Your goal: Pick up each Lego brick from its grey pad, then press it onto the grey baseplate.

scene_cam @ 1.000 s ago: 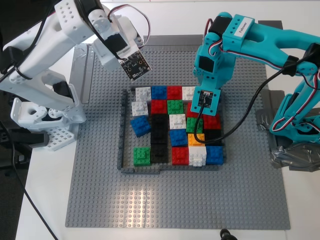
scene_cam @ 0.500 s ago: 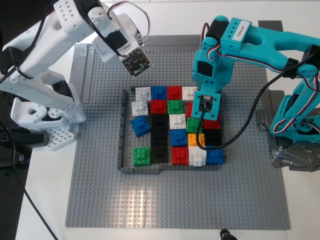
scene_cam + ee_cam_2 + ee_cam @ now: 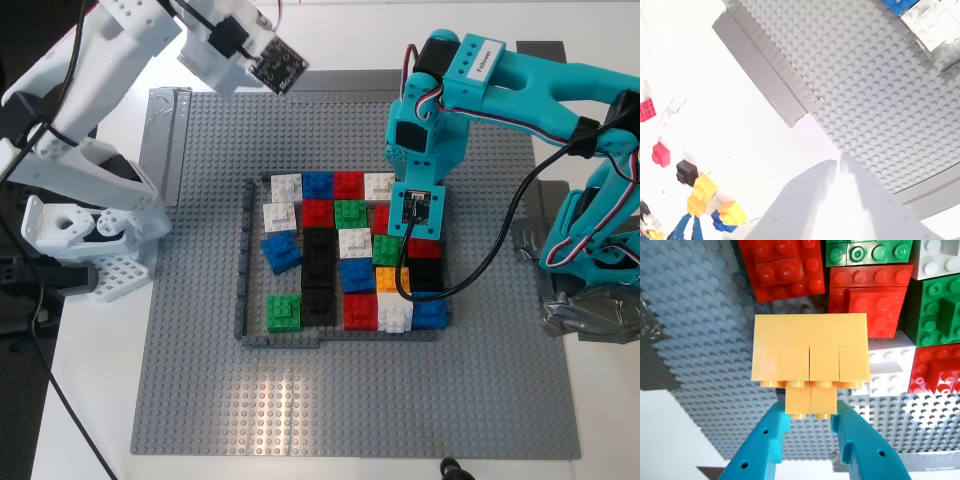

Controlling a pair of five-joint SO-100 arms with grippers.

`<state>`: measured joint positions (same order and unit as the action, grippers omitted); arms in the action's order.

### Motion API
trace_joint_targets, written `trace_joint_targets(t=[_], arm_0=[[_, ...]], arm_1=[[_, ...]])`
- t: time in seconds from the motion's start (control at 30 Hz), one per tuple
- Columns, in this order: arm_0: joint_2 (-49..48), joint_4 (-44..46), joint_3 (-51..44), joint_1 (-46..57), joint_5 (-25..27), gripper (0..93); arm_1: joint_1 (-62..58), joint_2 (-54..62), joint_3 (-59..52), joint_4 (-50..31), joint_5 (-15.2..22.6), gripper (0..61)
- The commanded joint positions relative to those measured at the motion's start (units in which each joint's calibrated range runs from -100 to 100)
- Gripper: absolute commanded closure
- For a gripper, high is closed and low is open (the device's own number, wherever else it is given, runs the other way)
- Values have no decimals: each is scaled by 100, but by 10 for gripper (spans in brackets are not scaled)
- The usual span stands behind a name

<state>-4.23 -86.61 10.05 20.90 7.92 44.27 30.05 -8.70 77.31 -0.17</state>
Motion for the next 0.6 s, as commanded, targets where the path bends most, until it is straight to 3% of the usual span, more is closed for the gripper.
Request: trace_joint_targets(t=[0.0, 0.23, 0.33, 0.57], arm_0=[[-247, -37, -115, -34, 36, 927], [-213, -54, 29, -34, 41, 927], [-264, -54, 228, -34, 41, 927], [-273, -135, 291, -41, 41, 927]], arm_1=[[654, -70, 261, -140, 5, 612], [1735, -284, 297, -10, -29, 612], [2076, -353, 324, 56, -264, 612], [2657, -190, 180, 267, -151, 612]])
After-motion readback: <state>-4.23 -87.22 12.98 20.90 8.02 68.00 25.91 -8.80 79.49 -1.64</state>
